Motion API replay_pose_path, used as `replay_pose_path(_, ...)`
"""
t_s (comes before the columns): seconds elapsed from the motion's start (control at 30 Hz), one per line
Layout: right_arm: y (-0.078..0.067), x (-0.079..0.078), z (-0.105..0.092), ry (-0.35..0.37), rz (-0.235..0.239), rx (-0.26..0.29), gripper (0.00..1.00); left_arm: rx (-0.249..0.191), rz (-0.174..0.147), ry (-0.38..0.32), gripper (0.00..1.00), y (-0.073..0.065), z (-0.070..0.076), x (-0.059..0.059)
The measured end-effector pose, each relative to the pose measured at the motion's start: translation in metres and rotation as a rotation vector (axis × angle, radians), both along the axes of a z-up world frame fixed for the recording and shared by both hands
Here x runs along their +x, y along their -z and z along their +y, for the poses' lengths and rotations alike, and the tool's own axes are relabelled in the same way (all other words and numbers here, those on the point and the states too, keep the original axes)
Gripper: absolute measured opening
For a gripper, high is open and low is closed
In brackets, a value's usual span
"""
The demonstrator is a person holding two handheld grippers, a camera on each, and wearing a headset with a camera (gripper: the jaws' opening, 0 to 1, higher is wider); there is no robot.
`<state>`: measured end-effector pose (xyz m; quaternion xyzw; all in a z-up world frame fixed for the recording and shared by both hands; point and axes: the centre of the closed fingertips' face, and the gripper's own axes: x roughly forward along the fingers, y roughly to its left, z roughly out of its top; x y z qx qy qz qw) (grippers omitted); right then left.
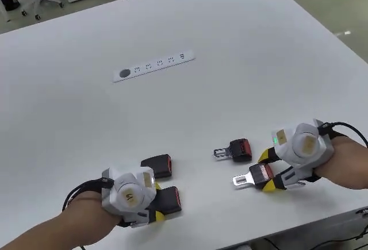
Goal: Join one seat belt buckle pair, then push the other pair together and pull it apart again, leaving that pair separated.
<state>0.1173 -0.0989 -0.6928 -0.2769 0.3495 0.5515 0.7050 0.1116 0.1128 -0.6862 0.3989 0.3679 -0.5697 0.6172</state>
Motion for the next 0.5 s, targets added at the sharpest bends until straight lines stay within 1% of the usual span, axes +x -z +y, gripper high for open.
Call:
replay_pose_path(0.07,-0.0008,-0.0004,-0.0001,0.008,-0.003,0.016,0.35,0.003,0.003,-0.005,0.33,0.0015,0.0012,0.0013)
replay_pose_path(0.13,-0.0014,-0.0005,0.0008,0.010,-0.004,0.019,0.35,0.008,0.000,0.002,0.33,0.0024,0.0017,0.0015)
replay_pose_path(0.23,-0.0002,0.0001,0.0010,0.009,-0.007,0.013,0.35,0.008,0.001,0.000,0.33,0.0035,0.0026,0.0024)
replay_pose_path(0.4,0.0015,0.0007,0.0002,0.021,-0.008,0.015,0.35,0.010,0.005,0.007,0.33,0.0015,0.0009,0.0001)
replay_pose_path(0.5,0.0014,0.0009,0.0001,0.021,-0.016,0.003,0.34,0.011,0.003,0.005,0.33,0.0012,0.0009,-0.0002)
